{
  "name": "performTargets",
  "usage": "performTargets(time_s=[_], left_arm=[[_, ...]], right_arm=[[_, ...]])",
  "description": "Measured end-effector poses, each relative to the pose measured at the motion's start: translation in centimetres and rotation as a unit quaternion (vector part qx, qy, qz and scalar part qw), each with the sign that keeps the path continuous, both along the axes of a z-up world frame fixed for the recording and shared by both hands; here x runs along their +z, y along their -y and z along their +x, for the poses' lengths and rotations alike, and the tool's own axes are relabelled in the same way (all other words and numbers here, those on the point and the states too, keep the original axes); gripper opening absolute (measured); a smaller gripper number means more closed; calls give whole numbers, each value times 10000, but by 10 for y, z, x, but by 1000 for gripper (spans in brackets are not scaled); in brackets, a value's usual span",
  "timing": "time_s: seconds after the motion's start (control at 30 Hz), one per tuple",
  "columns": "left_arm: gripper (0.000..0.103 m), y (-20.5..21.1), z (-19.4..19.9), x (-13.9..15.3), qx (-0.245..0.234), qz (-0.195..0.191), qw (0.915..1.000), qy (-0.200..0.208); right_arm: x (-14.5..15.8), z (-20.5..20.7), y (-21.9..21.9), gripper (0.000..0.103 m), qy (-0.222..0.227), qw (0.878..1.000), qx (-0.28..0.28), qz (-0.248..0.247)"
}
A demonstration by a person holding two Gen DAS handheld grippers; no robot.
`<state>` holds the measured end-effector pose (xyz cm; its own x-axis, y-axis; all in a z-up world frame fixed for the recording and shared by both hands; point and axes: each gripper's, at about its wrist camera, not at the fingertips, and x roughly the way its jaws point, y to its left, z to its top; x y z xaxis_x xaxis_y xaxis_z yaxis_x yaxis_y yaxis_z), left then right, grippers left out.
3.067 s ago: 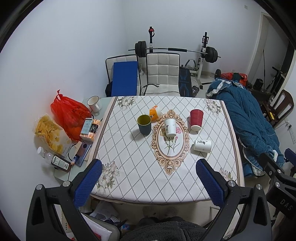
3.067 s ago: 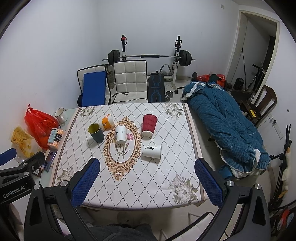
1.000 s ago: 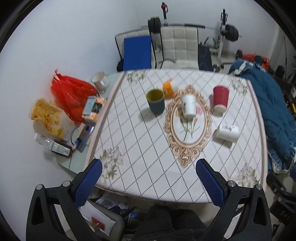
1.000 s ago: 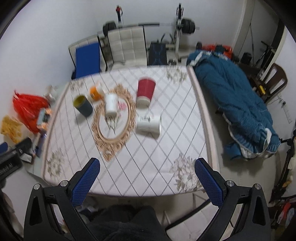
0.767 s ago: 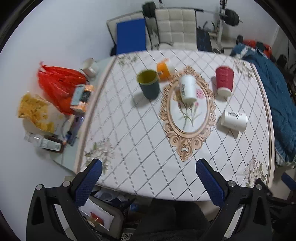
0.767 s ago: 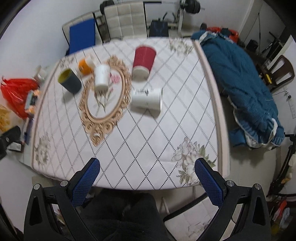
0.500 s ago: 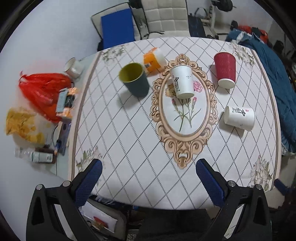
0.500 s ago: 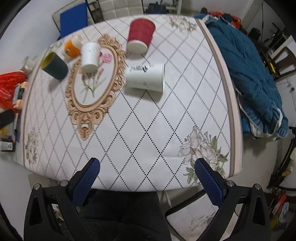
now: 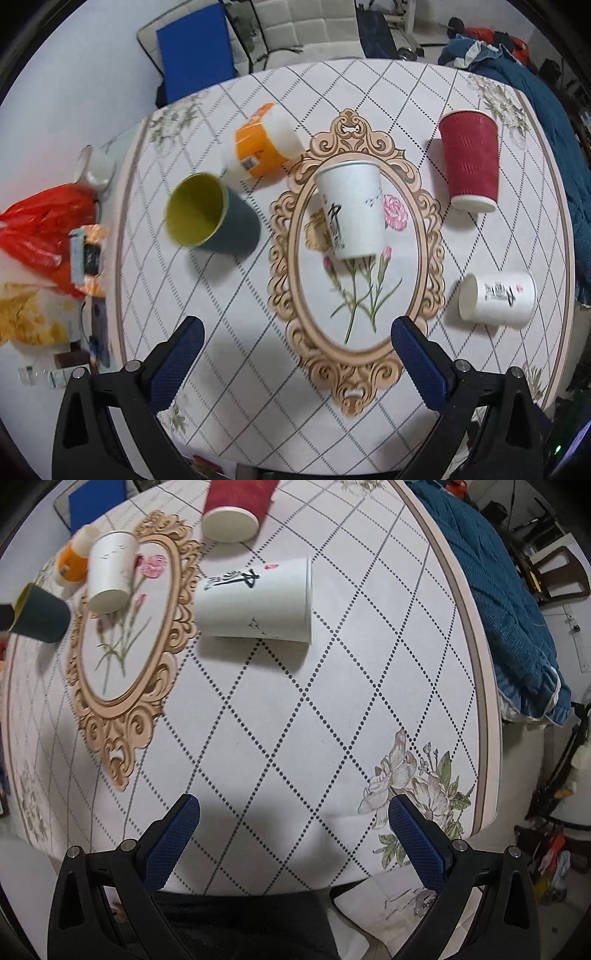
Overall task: Flip cup upside down
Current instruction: 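Move the left gripper toward the upright white paper cup on the mat, then close the left gripper on the white paper cup and lift it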
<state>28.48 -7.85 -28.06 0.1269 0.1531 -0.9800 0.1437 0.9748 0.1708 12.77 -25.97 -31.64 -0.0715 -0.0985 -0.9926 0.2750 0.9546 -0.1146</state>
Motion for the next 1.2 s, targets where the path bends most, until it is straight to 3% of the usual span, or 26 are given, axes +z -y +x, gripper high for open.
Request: performTargets(time_s=[0.5,1.03,1.2], left_arm=[[103,33,82,-69,-70,-101,9973,-728],[102,67,107,-106,-428,-41,9953,-870],[77,81,109,-113,-596,69,9945,-860]], right_arm=[[-23,30,23,103,-236,9991,-353,23],[-31,40,36,103,-300,9980,-549,-73],[-31,44,43,103,-307,9979,-561,-141]])
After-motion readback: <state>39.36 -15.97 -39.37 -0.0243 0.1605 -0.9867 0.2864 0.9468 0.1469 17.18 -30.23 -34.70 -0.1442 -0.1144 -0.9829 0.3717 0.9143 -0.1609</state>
